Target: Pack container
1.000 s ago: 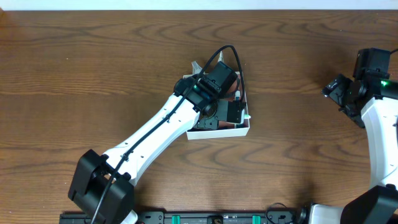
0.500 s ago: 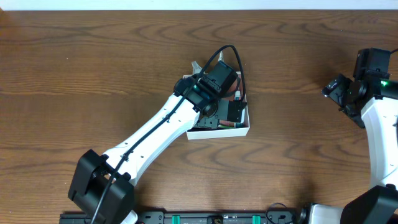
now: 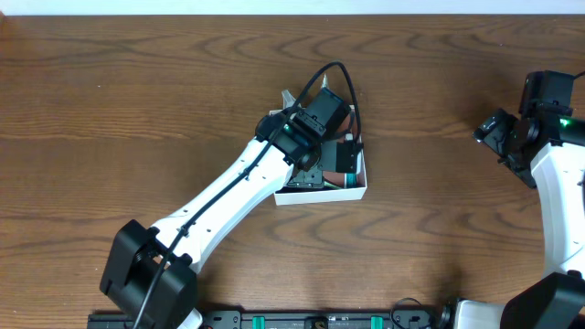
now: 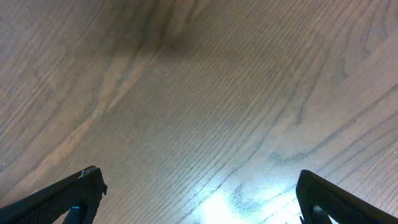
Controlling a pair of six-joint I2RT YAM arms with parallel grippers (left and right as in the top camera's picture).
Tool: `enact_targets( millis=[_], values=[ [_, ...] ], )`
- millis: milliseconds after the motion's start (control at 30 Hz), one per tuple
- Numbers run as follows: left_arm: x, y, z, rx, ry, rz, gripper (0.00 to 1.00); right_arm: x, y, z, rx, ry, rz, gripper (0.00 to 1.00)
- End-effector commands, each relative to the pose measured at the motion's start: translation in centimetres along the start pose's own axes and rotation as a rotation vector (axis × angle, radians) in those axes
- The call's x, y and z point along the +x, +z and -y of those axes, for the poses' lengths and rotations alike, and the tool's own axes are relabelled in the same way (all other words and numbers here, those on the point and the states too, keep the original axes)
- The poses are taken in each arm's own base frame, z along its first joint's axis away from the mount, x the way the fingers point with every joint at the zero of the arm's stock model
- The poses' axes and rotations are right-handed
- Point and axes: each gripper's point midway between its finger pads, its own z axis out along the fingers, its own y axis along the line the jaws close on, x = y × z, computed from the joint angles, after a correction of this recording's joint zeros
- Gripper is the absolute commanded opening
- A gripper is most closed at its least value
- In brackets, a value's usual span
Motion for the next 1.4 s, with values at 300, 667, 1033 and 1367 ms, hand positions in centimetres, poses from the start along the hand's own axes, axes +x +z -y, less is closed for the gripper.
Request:
enact_targets(
  millis=[300,667,1033,1367],
  values=[
    [1.1,-12.0,-2.0,-0.237,-0.516,0.192,0.98,-0.1,0.2,0.2,0.008,0.002,-0.002,0.99],
    [3.6,-23.2,-0.1,-0.329,-0.946,0.509,0.98,-0.1,0.2,0.2,0.008,0.002,-0.002,0.99],
    [11.2,-27.9,4.0,-0.503,-1.065,0.469,0.98,-0.1,0.2,0.2,0.008,0.002,-0.002,0.99],
    [21.1,-31.3,8.1,-0.777,-1.458,0.443,0.98,-0.1,0.2,0.2,0.008,0.002,-0.002,0.99]
  ],
)
